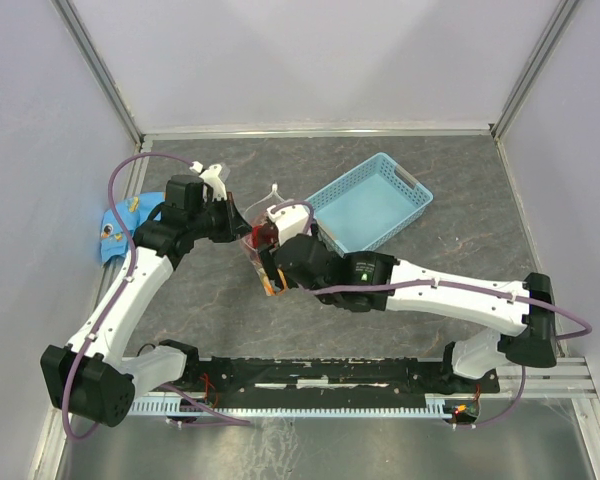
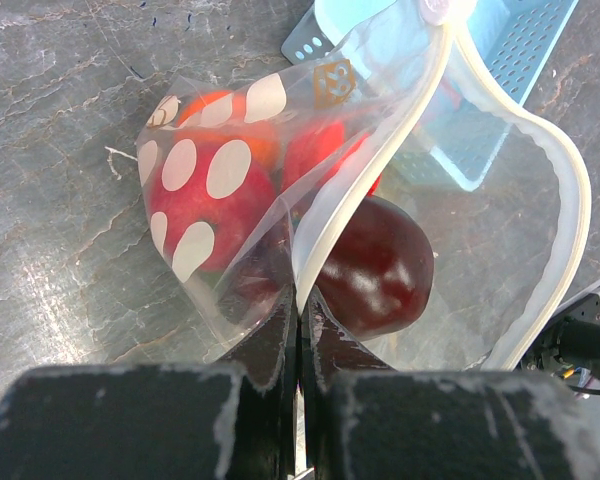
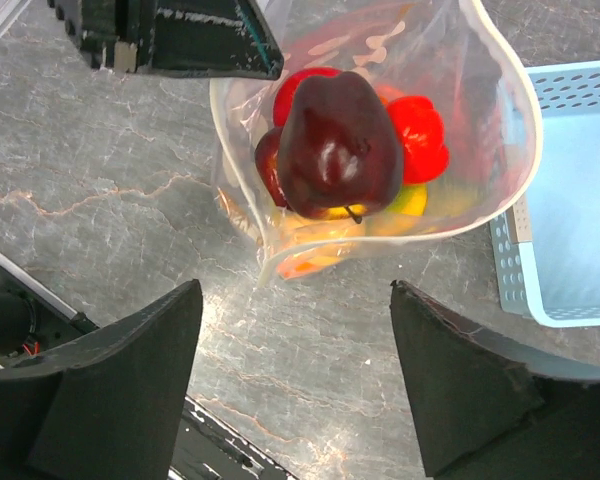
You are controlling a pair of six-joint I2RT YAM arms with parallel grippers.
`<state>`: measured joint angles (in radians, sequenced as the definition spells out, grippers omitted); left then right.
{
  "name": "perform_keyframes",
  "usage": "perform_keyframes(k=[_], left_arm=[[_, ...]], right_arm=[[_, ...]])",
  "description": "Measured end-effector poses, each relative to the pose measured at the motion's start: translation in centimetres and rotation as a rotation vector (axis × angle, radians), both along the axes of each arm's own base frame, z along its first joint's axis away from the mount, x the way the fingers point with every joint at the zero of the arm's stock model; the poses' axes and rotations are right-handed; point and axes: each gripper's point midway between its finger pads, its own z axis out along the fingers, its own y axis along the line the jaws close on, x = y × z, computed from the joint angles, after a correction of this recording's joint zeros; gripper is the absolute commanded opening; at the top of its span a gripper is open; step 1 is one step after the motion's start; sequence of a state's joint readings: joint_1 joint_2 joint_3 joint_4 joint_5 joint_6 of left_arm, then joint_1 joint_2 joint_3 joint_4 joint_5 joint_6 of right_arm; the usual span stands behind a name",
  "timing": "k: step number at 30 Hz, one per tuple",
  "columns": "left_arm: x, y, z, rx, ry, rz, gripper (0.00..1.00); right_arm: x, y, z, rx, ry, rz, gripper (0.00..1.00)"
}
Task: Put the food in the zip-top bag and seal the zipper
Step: Adjust the zipper food storage bag at the center of the board.
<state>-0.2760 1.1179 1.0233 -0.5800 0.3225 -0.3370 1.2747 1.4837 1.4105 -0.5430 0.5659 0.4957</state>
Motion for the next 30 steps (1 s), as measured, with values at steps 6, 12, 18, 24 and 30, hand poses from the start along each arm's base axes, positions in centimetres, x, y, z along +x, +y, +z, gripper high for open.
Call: perform_keyframes(k=[6,12,18,24,30], left_arm=[[0.1,0.1,0.0,0.003,-0.001,0.004,0.03],[0.1,0.1,0.0,0.004,-0.001,0.005,0.03],[0.1,0.1,0.0,0.004,-0.001,0.005,0.03],[0.1,0.1,0.0,0.003,-0.001,0.004,0.03],[0.1,0.1,0.0,0.003,-0.001,0.004,0.03]], right_arm=[[-1.3,0.8,-0.6,-0.018,-0.015,0.006,0.64],[-1.2,2.1,-3.6,-0.073,0.001,-0.005,0.58],[-0.6,2.6,-6.3,-0.140,-0.002,-0.033,0.53],[0.1,2.8,-6.1,-0.139,-0.036,-0.071,0.49],[0.7,3.1,-4.7,-0.114,-0.065,-0.090,0.39]])
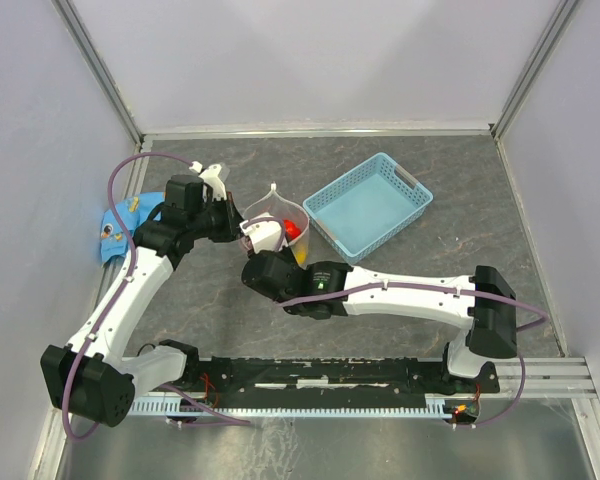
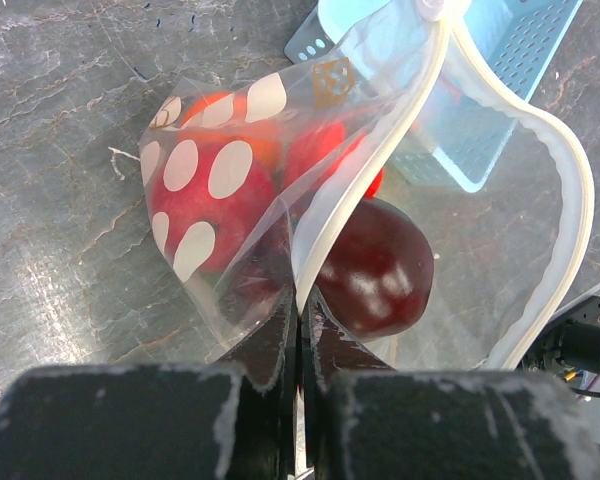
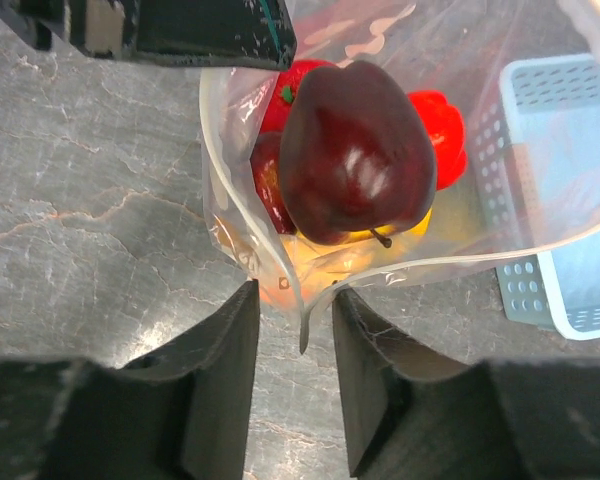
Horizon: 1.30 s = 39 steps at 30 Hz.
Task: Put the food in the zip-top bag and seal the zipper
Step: Adjust the zipper food storage bag at the center of the board.
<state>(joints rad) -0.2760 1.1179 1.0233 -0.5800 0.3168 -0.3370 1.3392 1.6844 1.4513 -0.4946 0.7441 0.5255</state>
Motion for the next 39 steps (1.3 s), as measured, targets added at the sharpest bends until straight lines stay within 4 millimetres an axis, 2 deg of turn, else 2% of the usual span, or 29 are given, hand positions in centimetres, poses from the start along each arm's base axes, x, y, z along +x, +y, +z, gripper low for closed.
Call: perform_keyframes(k=[5,9,14,18,24,27,32,35,39], left_arm=[[0.0,0.0,0.0,-0.001,-0.001,0.001,0.03],[0.1,-0.1,0.2,-0.012,-0.006,0.001,0.03],[-0.4,-0.5,0.3,-0.056,0.014,0.013,0.03],[-0.6,-0.7,1.1,-0.098,0.006,0.032,0.04],[-1.1,-1.5,2.8,-0.179,0.000,0.039,0.23],[-1.2,-1.7,3.3,-0.205,-0.002,0.046,0.30],[-1.0,-1.6,4.4,-0.239,-0.028,0.076,0.44],[-0.8,-1.5,5.0,-0.267,-0.064,0.093,0.55],[-0.6,-1.5,4.6,-0.298,-0.091,0.114,0.69]], right_arm=[[0.4,0.2,1.0,0.001,-0.019,0.008,0.19],[0.8,-0.1,1.0,-0.027,-0.028,0.017,0.09],[1.2,-1.0,1.0,-0.089,-0.038,0.043,0.02],[1.2,-2.2,2.5,-0.120,-0.056,0.082,0.02],[1.3,-4.0,6.4,-0.076,-0.082,0.161,0.01],[1.3,-5.4,7.5,-0.087,-0.095,0.193,0.02],[1.1,-8.5,7.4,-0.172,-0.105,0.256,0.02],[1.1,-10.4,6.9,-0.229,-0.110,0.277,0.02],[1.1,-13.0,6.2,-0.303,-0.132,0.306,0.01]])
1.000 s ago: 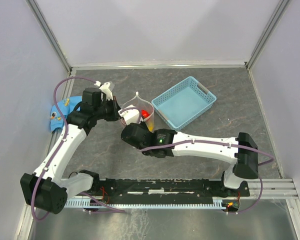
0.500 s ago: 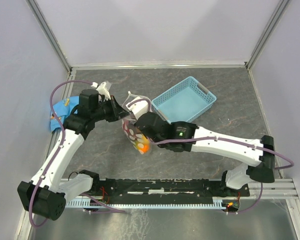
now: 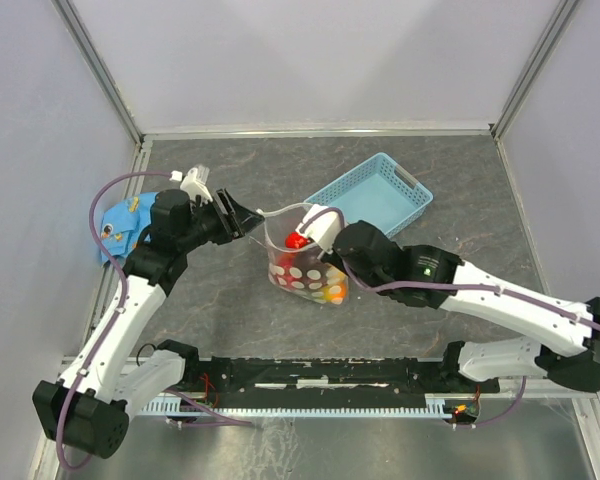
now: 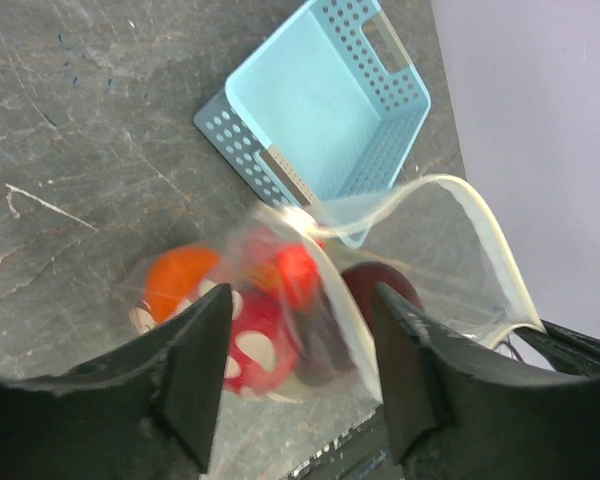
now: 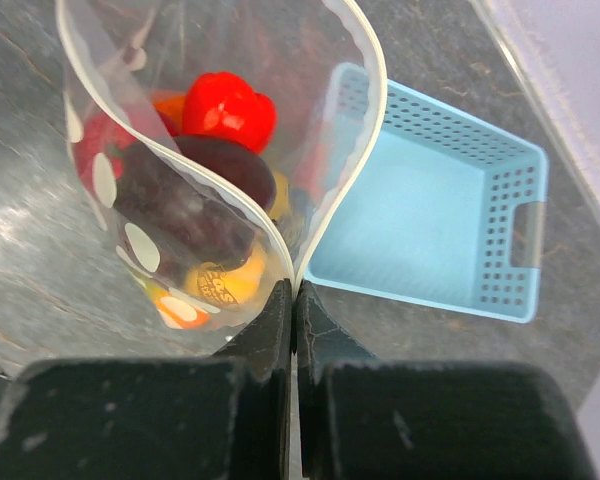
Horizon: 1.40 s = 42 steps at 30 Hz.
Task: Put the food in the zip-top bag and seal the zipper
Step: Adjust the zipper food storage bag at the center of the board.
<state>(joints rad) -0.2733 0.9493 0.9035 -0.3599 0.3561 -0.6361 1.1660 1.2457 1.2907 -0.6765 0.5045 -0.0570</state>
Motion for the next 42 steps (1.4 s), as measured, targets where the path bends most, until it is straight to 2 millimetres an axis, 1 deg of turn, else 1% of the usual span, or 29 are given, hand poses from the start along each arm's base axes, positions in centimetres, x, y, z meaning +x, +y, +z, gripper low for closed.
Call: perform_keyframes(k=[5,7,10,13,15,18,21,25,29,32,35,38,42], left_arm=[[0.6,0.0,-2.2,-0.041,-0.014,0.028,0.74],[0.9,-0.2,-3.9,-0.078,-0.015,0.040,0.77],[1.3,-1.0,-4.2,-0.157,-0.080,0.022,0.81],[1.7,-1.9,-4.6,-0.226,-0.153,-0.022,0.81],[1.9,-2.5,-4.6,-0.245,-0.187,-0.062,0.81],[2.2,-3.4,-3.7,-0.273,-0.269,-0.129,0.82],[1.6,-4.1,-2.8,-0.296,-0.364,-0.200,0.82],[0.4,-4.8,-2.3,-0.290,-0.461,-0.304,0.82],[-0.7,-5.2,-1.9,-0.249,-0.556,-0.387,0.85],[-1.1,-5.5,-2.1,-0.213,-0.602,-0.438,0.85],[-1.2,-5.8,-2.9,-0.192,-0.616,-0.481,0.85],[-1.2,-6.2,-4.0,-0.191,-0.597,-0.515,0.84],[-1.1,-6.9,-4.4,-0.198,-0.595,-0.568,0.82]], right_arm=[[-0.2,-3.4,-0.3,-0.056,-0.059,0.027,0.02],[0.1,-5.1,0.2,-0.070,-0.100,0.022,0.02],[0.6,-6.5,0.6,-0.088,-0.141,0.014,0.02],[0.6,-7.7,0.4,-0.111,-0.160,0.013,0.02],[0.6,-8.0,0.4,-0.116,-0.166,0.015,0.02],[0.5,-8.3,0.4,-0.115,-0.171,0.018,0.02],[0.5,-8.5,0.1,-0.122,-0.171,0.018,0.02],[0.4,-8.6,-0.3,-0.134,-0.165,0.016,0.02],[0.5,-8.7,-0.6,-0.141,-0.165,0.006,0.02],[0.4,-8.9,-1.4,-0.158,-0.157,0.006,0.02],[0.4,-9.0,-2.0,-0.173,-0.148,0.011,0.02],[0.3,-9.0,-2.2,-0.178,-0.149,0.023,0.02],[0.2,-8.9,-2.0,-0.181,-0.158,0.045,0.02]])
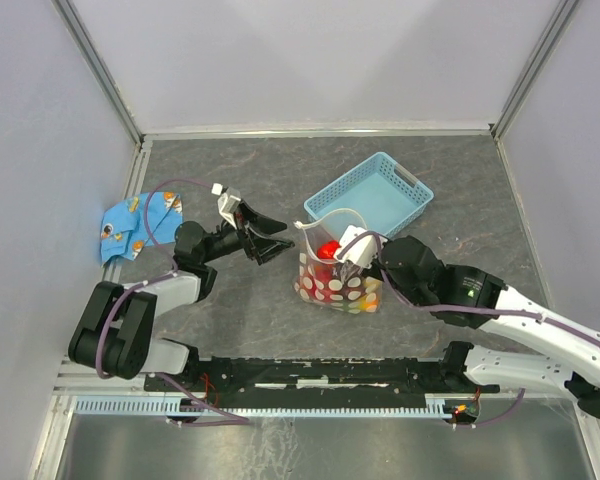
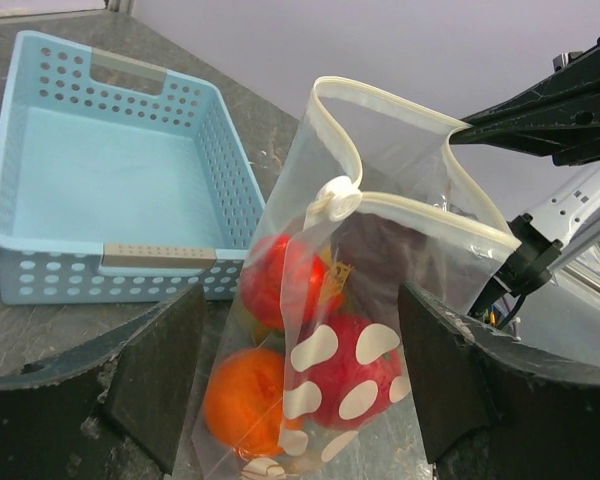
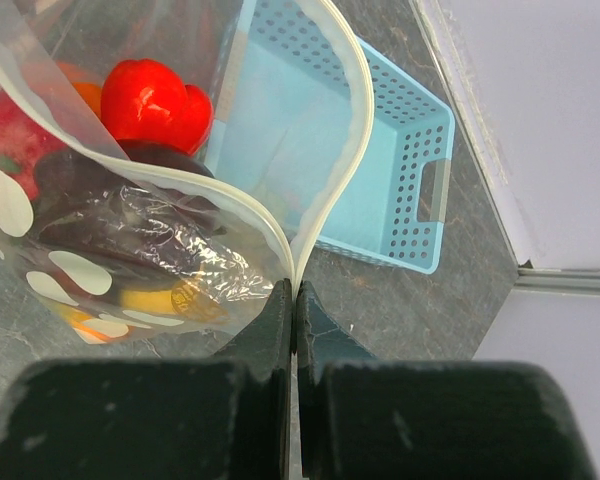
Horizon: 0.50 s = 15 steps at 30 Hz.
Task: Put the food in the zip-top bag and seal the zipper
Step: Adjust the zipper food storage bag at the center of the board.
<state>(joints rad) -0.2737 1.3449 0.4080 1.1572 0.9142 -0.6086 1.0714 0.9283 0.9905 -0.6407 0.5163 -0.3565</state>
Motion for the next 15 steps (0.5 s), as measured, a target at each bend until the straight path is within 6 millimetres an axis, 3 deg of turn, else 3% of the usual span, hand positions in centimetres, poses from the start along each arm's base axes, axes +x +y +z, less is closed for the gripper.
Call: perform_keyframes(k=[15], left_arm=[[-0.2,-2.9,0.4,0.003,-0.062,-0.149,0.65]], right_arm=[[-0.9,0.1,1.7,0.054,-0.037,0.084,0.01]])
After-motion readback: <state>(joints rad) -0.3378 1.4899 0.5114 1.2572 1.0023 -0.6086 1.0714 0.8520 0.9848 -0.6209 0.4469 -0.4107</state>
